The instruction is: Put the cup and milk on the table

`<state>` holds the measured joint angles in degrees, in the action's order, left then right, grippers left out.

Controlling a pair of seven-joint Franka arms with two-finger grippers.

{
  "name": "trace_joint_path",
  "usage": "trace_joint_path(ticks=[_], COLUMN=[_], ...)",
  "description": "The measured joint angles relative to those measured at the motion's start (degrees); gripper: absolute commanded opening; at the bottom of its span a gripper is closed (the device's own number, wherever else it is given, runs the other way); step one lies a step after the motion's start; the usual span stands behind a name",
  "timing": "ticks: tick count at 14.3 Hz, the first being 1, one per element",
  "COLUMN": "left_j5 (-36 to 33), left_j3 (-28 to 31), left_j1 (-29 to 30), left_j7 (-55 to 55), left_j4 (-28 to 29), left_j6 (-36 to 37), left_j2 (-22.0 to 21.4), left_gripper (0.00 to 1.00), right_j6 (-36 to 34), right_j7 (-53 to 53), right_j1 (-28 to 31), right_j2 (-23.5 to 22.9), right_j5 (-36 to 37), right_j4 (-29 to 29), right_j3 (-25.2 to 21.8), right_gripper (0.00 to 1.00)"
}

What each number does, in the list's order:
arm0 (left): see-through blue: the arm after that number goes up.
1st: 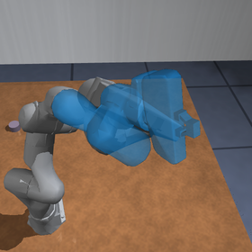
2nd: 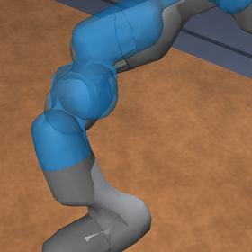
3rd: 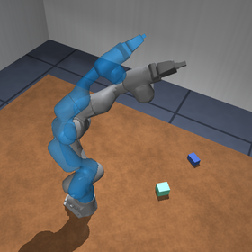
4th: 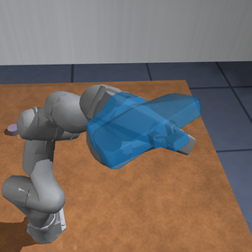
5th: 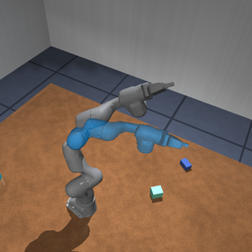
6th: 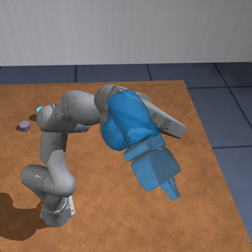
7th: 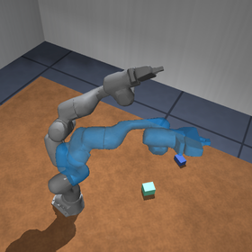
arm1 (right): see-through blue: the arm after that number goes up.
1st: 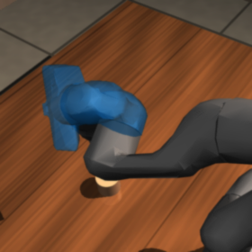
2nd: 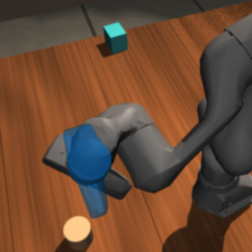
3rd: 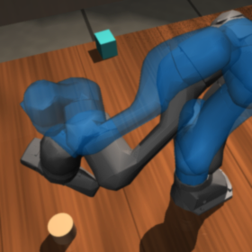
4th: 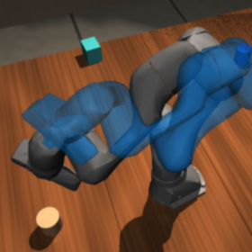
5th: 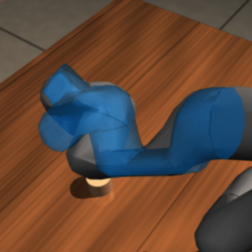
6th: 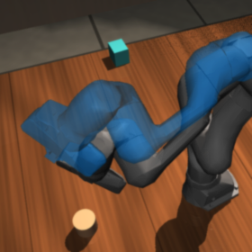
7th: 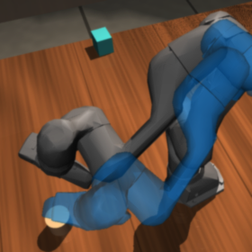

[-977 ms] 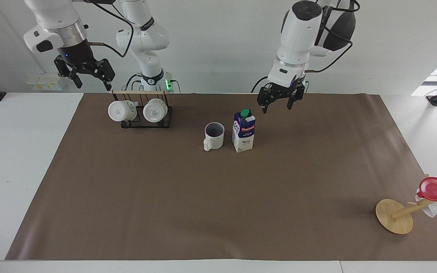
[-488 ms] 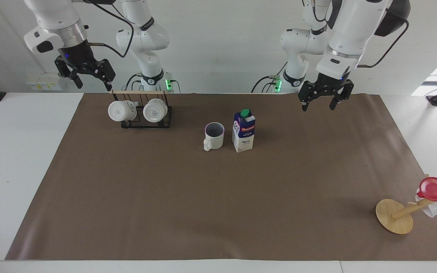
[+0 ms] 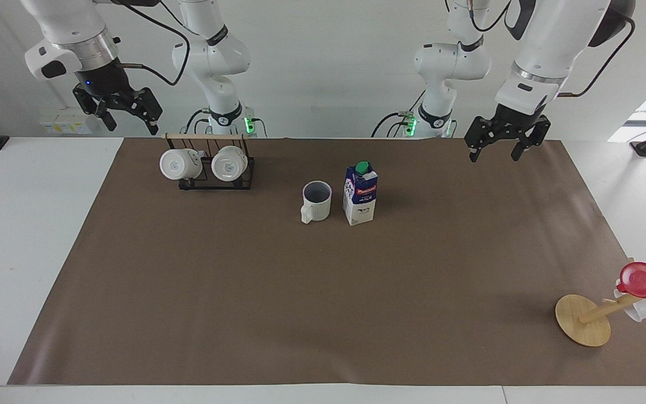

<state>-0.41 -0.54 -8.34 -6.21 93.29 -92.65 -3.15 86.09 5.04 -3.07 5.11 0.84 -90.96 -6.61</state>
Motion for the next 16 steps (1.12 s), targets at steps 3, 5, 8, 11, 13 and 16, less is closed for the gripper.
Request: trace_joint_path(ticks=[3,5,8,11,13,16], left_j5=[0.0,0.0,0.0,0.0,0.0,0.0], left_j3=[0.0,0.1,0.0,0.0,0.3,1.4], left_j1=[1.9,2.9,3.0,3.1,3.2,3.4], left_j7=[2.3,3.4,3.9,4.0,4.0,4.3], left_j4=[-1.2,-1.4,-1.4,-1.4,-1.4,-1.4], left_j6=[2.5,3.4,3.8,3.9,3.9,4.3], left_j2=[-0.1,-0.2,-0.2,-0.3,-0.3,-0.6], left_gripper=[1.00,1.00,1.00,1.00,1.00,1.00], right_j6=[0.0,0.0,0.0,0.0,0.0,0.0], right_j7=[0.0,0.0,0.0,0.0,0.0,0.0], right_j1=[-0.1,-0.3,-0.3,-0.3,-0.3,-0.3], right_j2=[-0.7,-0.8,-0.8,-0.8,-0.8,-0.8], right_j5=[0.3,0.3,0.3,0.3,0.3,0.3], right_j4=[1.0,1.1,1.1,1.1,1.1,1.1], right_j3=[0.3,0.5,0.6,0.6,0.6,0.6], right_gripper=[1.00,1.00,1.00,1.00,1.00,1.00])
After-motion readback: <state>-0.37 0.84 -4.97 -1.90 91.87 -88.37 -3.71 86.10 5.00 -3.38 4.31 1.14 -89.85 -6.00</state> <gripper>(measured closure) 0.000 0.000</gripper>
